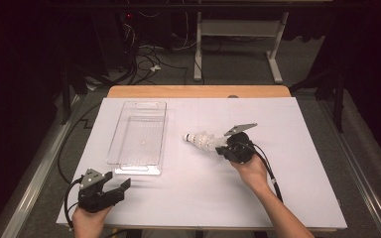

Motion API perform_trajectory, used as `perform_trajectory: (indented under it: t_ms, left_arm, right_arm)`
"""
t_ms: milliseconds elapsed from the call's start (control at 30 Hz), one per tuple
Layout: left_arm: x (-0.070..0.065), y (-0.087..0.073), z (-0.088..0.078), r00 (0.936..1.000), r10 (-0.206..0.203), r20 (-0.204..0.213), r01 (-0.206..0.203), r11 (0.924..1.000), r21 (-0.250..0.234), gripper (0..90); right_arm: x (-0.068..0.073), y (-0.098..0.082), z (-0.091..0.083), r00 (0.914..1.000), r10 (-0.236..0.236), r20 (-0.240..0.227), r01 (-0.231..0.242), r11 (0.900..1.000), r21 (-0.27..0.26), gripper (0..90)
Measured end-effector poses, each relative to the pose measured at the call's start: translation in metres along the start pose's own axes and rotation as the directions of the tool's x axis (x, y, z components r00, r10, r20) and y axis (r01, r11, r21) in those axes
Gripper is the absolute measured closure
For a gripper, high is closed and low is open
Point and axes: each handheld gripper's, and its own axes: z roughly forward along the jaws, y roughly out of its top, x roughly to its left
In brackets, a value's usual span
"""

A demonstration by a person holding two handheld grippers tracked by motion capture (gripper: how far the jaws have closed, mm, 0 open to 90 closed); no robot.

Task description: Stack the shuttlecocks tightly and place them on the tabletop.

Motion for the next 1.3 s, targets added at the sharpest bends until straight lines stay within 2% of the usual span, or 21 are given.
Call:
perform_trajectory:
  t_ms: [133, 300, 767, 1300]
  left_arm:
    - [0.000, 0.000, 0.000, 1.0000, 0.003, 0.001, -0.003, 1.0000, 0.004, 28.9]
    - [0.000, 0.000, 0.001, 1.0000, 0.004, 0.003, -0.004, 1.0000, 0.004, 28.8]
    - [0.000, 0.000, 0.000, 1.0000, 0.007, 0.003, -0.007, 1.0000, 0.006, 28.8]
    - [0.000, 0.000, 0.000, 1.0000, 0.006, 0.005, -0.007, 1.0000, 0.004, 28.9]
  right_arm:
    - [0.003, 0.005, 0.004, 0.9997, -0.020, 0.015, 0.020, 1.000, 0.006, 90.0]
    - [0.004, 0.008, 0.010, 0.9994, -0.023, 0.024, 0.023, 1.000, 0.021, 90.0]
    - [0.007, 0.018, 0.020, 0.9994, -0.028, 0.021, 0.027, 0.999, 0.023, 90.0]
    - [0.007, 0.019, 0.028, 0.9994, -0.028, 0.022, 0.027, 0.999, 0.028, 90.0]
